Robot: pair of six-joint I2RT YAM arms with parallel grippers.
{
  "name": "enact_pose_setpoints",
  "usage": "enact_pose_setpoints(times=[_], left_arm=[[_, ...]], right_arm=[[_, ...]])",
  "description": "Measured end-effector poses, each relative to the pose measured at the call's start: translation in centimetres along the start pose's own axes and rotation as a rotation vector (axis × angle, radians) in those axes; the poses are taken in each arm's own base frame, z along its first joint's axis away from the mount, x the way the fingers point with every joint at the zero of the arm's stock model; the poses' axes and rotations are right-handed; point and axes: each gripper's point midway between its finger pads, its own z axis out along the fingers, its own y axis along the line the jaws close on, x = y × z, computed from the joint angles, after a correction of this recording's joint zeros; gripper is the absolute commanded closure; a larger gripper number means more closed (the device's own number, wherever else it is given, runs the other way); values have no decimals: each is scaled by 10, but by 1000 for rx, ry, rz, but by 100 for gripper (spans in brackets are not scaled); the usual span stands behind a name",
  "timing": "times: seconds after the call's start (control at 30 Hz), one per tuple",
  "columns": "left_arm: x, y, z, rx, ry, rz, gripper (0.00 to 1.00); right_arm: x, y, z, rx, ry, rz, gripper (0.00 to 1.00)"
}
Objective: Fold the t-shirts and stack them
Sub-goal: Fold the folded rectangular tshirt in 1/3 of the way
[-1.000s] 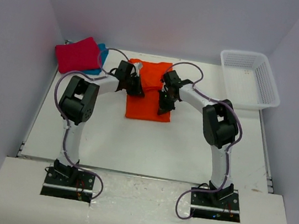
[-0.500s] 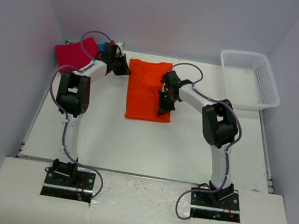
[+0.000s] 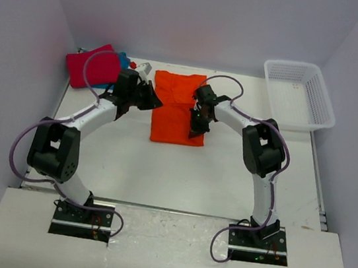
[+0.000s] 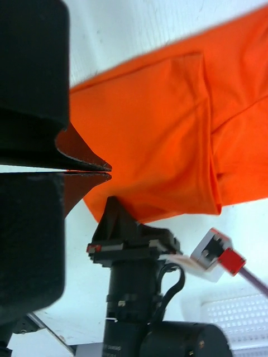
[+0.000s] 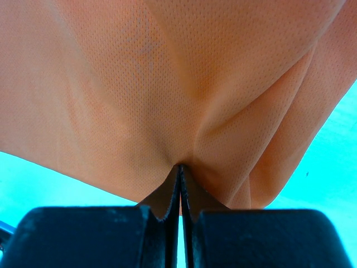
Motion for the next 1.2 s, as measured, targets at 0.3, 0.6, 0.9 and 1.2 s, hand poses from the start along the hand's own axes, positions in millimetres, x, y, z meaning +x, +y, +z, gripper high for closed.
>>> enact_pose_setpoints(times=[0.3,0.6,0.9,1.2], left_arm=[[78,-7,38,-13,152,25,100],[116,38,63,-148,236,-29,100],[138,41,37,-164,242,-77,100],[195,33,-17,-143,293,-89,100]], right_arm=[[1,0,0,-2,1,3,100],[5,-1,0,-2,0,11,100],[39,-6,-9,-5,22,50,100],[91,6,-16,-30,31,30,100]])
